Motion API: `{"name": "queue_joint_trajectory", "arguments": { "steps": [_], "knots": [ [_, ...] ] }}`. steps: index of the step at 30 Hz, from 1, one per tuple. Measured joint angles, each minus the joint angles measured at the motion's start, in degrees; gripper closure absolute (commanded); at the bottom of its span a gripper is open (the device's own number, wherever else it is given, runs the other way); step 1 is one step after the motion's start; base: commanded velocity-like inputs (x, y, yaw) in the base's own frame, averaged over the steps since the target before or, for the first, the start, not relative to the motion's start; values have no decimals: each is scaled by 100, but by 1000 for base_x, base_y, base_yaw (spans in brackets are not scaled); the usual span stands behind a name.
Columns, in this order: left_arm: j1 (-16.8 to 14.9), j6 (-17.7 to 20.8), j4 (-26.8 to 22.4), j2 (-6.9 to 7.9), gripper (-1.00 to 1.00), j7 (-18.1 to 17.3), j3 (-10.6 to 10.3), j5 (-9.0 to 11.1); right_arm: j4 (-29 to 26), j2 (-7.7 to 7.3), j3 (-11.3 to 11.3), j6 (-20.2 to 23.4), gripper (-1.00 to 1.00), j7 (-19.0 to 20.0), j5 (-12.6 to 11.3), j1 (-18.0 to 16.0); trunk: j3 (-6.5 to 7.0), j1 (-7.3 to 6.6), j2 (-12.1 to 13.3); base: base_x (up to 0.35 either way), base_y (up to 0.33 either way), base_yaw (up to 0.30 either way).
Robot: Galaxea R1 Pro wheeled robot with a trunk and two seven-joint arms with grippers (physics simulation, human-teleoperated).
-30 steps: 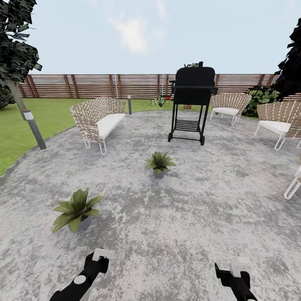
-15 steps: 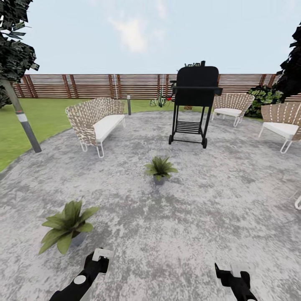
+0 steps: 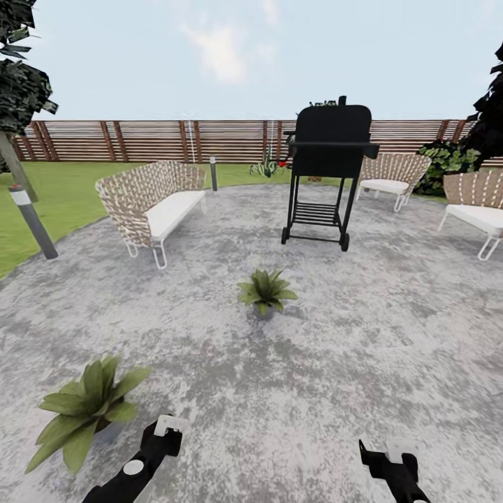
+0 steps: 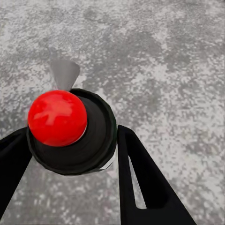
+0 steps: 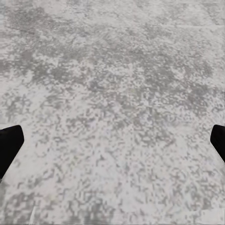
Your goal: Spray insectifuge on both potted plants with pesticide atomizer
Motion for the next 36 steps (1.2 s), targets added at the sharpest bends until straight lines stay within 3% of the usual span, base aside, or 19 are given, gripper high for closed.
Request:
{"name": "queue_joint_trajectory", "arguments": {
  "steps": [36],
  "knots": [
    [2, -1, -2, 0, 100, 0, 0, 0, -10, 0, 0, 0, -100, 5, 0, 0, 39, 0, 0, 335, -1, 0]
  ]
}}
